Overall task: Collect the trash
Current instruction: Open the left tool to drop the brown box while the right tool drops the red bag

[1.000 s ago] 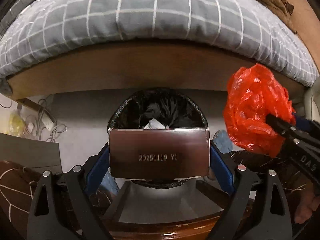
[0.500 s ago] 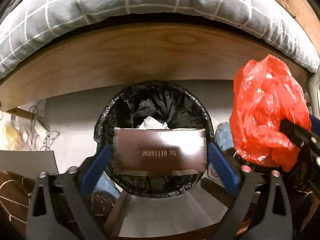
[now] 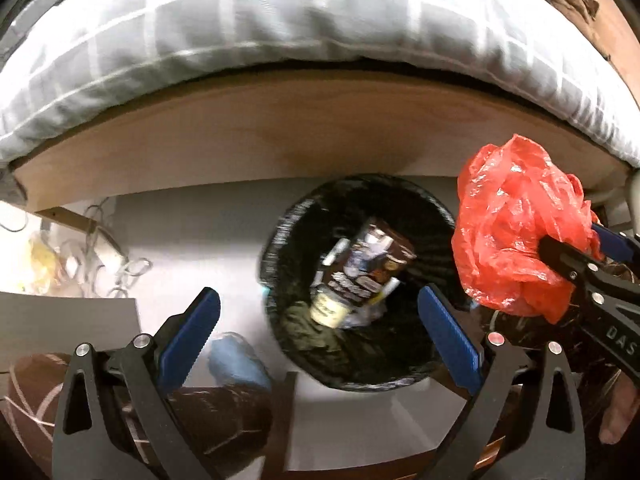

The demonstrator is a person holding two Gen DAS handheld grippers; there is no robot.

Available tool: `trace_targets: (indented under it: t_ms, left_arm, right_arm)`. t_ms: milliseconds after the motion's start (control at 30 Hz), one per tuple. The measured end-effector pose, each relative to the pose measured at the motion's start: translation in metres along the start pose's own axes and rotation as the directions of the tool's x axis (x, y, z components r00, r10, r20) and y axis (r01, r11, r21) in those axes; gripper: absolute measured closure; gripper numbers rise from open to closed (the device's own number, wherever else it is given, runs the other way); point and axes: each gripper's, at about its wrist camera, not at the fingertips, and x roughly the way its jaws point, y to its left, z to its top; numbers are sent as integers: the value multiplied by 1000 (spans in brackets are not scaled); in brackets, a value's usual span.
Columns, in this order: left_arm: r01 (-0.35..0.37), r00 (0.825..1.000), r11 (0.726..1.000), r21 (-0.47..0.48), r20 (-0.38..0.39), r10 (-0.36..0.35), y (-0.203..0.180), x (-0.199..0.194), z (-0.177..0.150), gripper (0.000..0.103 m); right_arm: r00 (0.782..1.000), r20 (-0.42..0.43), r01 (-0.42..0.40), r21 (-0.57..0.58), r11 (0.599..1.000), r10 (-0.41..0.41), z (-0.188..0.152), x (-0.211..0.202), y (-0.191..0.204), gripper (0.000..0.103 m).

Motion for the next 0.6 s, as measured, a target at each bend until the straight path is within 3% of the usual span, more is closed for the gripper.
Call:
trace_targets:
  t_ms: [300,600]
  left_arm:
    - [-30,999,997,-77,18,32,51,-12,-1,6]
    - [-26,999,994,-109,22,28,69,-16,-2,6]
  right_arm:
    - [999,-27,-30,-76,997,28,15,17,53,43]
    - [997,-66,-32,-91,995,26,10,36,71,41]
